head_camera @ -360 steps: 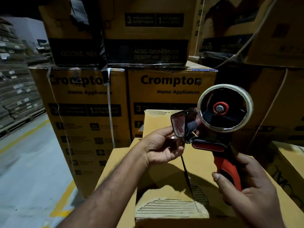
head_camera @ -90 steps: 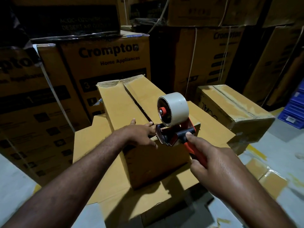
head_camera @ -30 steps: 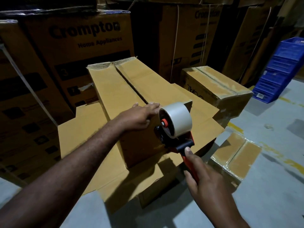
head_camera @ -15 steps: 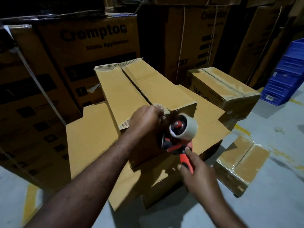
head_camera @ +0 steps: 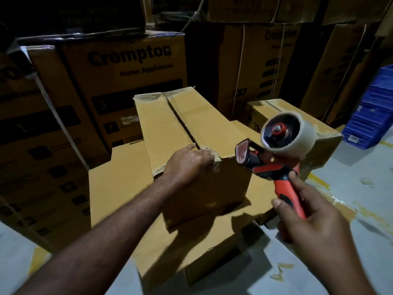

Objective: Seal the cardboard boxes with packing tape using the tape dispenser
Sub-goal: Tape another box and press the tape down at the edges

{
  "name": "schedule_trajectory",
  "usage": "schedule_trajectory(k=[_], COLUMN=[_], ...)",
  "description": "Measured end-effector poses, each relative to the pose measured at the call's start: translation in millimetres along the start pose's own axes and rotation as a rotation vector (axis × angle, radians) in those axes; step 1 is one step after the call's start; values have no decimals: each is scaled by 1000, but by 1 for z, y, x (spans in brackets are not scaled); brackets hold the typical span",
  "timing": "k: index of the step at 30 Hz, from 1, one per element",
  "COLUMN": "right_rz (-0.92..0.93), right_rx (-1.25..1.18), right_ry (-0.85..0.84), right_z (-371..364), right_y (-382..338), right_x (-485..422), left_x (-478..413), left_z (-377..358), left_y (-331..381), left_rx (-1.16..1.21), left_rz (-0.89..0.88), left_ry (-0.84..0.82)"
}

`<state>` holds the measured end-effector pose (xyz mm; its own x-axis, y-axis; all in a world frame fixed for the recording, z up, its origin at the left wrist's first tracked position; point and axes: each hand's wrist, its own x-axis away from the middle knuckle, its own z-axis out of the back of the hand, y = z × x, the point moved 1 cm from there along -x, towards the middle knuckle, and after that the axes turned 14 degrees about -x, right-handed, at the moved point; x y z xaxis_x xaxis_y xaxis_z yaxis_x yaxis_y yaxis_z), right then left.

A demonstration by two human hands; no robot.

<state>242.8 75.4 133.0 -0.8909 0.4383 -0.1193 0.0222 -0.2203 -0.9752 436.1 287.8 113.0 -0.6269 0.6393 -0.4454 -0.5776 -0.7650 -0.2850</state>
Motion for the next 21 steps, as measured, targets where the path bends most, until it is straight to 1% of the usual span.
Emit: schedule_trajectory(k=[3,6,8,9,11,13,15,16,19,20,21], right_rz=[115,158,177,190,203,213,228,238,289,316,346], right_rx=[-35,-58,-32,-15,6,25,40,46,57,56,54], right_ry=[-38,-107,-151,-177,-230,-289,-348,-383,-488,-524,-562], right_z=[1,-12,-21,-26,-36,-46,-56,-61,-74,-77,-80], right_y=[-22,-34,-34,-33,-29,-25,-21,-20,-21,-23,-24], right_x=[-2,-3,-5,-7,-12,-17,-25,-30,-47,-54,-60], left_x=[13,31,44,52,65,79,89,91,87,83,79], left_z=[8,9,8,8,6,5,3,4,9,12,16], left_y=[-15,-35,-53,-63,-84,-100,-106,-106,-95,-91,-87], left_rx=[18,23,-7,-29,-57,-20,124,220,416,473,520], left_rz=[-136,-255,-266,-241,-107,126,347,431,649,739,827], left_ry=[59,118,105,97,56,-34,-124,-143,-164,-151,-85])
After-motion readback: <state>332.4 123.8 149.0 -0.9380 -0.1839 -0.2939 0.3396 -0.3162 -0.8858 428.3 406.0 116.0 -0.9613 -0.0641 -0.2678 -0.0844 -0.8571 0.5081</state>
